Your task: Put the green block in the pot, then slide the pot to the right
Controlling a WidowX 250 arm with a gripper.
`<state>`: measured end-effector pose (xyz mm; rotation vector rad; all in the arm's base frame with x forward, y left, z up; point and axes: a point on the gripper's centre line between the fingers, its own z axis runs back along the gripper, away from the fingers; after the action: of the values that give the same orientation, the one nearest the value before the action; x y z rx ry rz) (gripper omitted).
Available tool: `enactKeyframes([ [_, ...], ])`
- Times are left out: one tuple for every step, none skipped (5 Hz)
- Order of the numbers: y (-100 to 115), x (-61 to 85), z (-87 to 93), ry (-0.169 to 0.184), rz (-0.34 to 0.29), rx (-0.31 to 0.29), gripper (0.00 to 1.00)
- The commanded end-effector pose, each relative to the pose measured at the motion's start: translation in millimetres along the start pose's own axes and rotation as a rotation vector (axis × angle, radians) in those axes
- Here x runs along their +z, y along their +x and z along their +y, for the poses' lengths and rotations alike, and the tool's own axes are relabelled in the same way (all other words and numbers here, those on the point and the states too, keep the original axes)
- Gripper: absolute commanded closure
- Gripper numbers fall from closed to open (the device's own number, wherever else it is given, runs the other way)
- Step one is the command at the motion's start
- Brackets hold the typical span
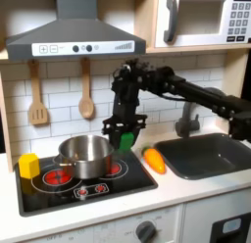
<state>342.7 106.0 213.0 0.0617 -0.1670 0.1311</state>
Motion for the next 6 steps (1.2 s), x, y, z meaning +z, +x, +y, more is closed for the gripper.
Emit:
enactKeyframes([
  [23.9,-2.0,19.5,0.027,-0.061,0.066,1.0],
  [34.3,-7.2,25.2,0.035,-0.074,0.086,1.0],
  [40.8,-12.4,26.7,0.038,-0.079,0.092,1.0],
  [48.8,-14.4,29.1,0.044,-0.095,0.09,1.0],
  [59.1,-19.5,33.6,0.044,-0.091,0.107,1.0],
  [66.4,-27.0,34.3,0.047,-0.086,0.098,1.0],
])
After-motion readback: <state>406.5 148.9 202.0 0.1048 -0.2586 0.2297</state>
